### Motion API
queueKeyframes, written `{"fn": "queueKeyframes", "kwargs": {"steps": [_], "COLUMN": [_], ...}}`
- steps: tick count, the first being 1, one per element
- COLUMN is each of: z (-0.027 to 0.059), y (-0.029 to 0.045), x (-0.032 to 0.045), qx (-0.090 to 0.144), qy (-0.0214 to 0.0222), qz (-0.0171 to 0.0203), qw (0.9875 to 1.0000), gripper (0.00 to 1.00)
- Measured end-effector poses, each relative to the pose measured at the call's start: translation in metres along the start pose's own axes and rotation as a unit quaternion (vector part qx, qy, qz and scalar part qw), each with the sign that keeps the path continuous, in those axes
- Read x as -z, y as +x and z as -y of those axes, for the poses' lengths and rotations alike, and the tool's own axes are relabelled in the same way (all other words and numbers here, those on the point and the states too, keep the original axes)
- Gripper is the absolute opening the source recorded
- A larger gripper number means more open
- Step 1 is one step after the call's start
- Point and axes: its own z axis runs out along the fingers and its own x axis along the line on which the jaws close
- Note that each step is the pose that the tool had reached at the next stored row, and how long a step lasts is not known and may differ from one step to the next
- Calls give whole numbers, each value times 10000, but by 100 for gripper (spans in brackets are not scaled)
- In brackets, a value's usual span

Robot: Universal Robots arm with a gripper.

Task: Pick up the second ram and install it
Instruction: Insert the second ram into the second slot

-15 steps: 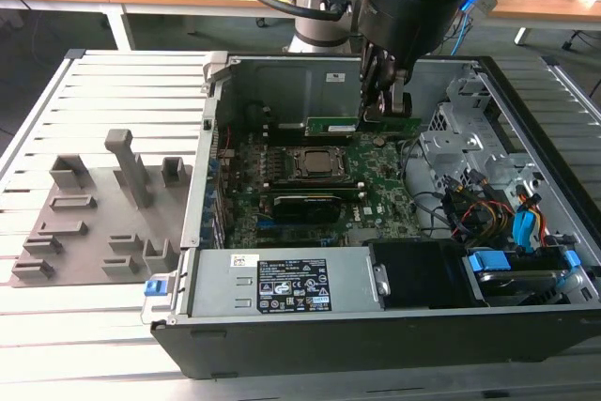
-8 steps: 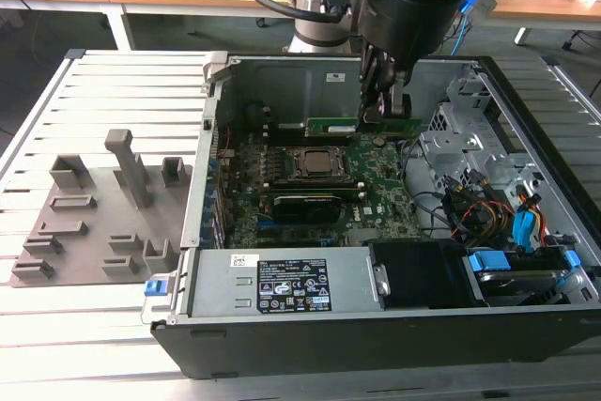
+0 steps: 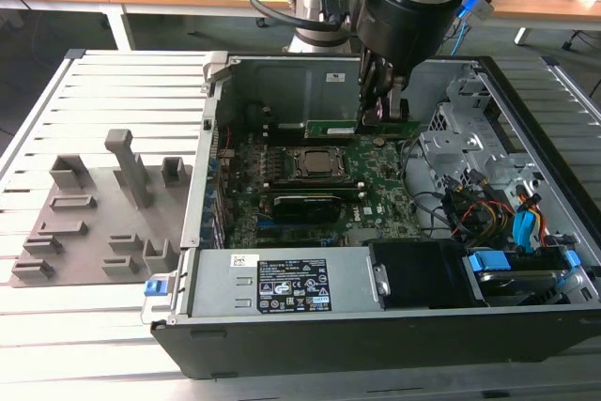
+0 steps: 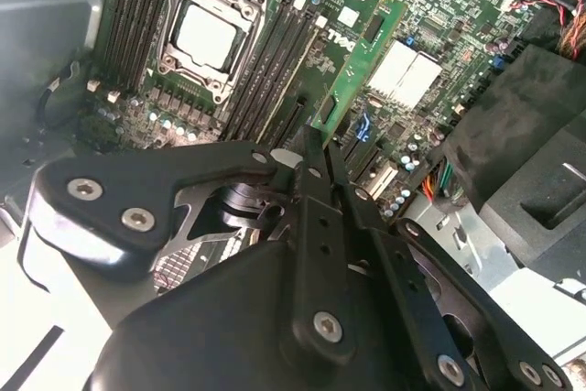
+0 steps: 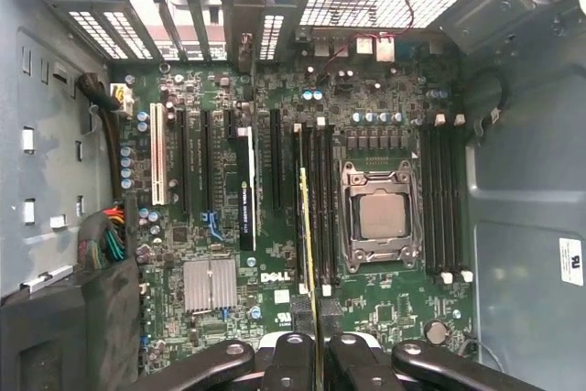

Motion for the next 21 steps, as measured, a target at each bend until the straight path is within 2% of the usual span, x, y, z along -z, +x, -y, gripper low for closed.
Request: {"fn": "queueKeyframes", "kwargs": {"steps": [11,13,21], "z": [4,7,12], "y": [11,18,33], "x": [-83,-145,-254], "qx": [0,0,0], "qy": [0,0,0], "qz": [0,0,0], "qw": [10000,10000,10000], "gripper": [14,14,14]}}
